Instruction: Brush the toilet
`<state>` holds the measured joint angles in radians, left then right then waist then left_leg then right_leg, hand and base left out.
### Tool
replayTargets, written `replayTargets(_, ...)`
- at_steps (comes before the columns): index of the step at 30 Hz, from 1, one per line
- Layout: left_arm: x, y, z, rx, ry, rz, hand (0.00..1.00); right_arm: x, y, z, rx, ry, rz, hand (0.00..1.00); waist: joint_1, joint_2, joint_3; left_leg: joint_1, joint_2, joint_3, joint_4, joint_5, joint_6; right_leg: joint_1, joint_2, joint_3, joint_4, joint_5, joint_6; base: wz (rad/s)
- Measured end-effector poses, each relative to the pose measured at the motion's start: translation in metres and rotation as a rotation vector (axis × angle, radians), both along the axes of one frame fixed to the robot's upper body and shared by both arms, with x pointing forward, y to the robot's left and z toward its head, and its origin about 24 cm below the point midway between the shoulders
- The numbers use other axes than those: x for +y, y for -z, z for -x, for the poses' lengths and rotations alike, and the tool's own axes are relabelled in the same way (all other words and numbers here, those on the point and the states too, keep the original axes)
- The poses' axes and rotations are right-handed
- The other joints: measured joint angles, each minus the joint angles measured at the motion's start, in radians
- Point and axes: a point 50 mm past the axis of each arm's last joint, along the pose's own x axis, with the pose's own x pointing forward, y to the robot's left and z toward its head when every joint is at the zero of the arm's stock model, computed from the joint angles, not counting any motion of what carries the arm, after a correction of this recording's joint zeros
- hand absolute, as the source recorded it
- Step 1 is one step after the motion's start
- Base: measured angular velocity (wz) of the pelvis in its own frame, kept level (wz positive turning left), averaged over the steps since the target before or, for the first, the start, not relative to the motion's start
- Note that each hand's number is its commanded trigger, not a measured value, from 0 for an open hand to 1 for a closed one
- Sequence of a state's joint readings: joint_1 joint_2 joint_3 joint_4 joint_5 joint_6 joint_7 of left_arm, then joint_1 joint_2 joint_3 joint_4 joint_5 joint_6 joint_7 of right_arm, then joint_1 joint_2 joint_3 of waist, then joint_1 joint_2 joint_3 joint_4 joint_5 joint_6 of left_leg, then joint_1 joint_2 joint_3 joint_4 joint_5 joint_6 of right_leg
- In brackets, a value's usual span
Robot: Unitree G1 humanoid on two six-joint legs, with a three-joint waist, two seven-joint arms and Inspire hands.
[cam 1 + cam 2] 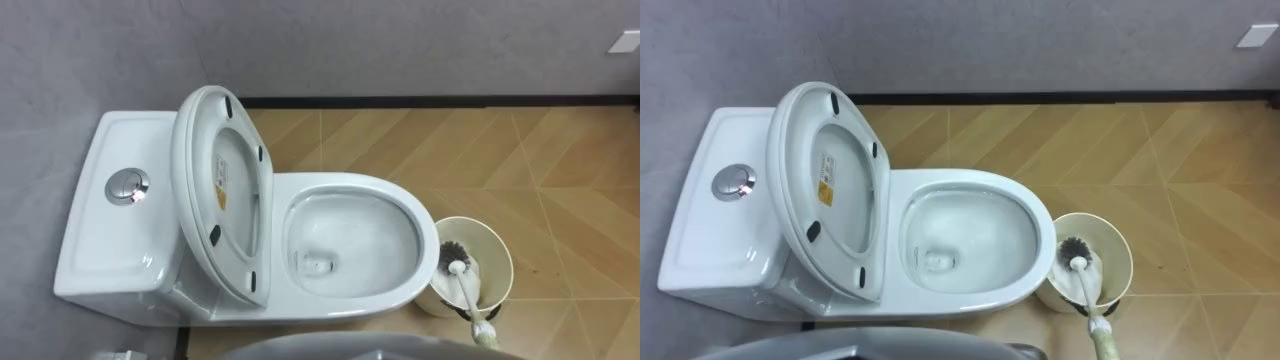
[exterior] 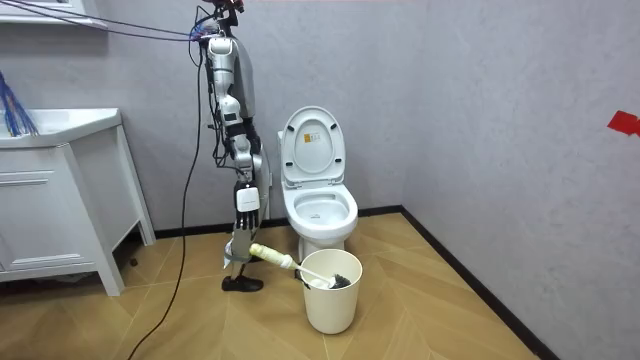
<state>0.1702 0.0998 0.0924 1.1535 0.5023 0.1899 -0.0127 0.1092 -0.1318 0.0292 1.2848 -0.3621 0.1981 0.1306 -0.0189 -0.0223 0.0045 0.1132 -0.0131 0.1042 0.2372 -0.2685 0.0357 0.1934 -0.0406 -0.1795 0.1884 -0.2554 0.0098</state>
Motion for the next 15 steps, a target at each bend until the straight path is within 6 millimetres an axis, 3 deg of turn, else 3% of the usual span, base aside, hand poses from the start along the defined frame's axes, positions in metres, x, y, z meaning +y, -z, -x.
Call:
replayTargets(8, -0.0001, 0.0001, 0.0012, 0.004, 0.000, -0.003, 0.00, -0.0008, -0.0001, -0.0010, -0.012, 0.008, 0.015, 0.00, -0.001, 0.005, -0.0003, -0.002, 0.000, 0.000, -0.001, 0.000, 0.000, -0.002, -0.001, -0.001, 0.000, 0.000, 0.000, 0.00)
replayTargets(15, 0.0018, -0.0005, 0.0021, 0.017, 0.004, -0.038, 0.00, -0.0028, -0.0004, 0.0038, -0.030, 0.120, 0.064, 0.00, -0.004, 0.004, -0.0019, 0.002, -0.001, 0.000, -0.009, 0.000, 0.000, 0.000, 0.000, 0.003, -0.001, 0.000, 0.000, 0.00)
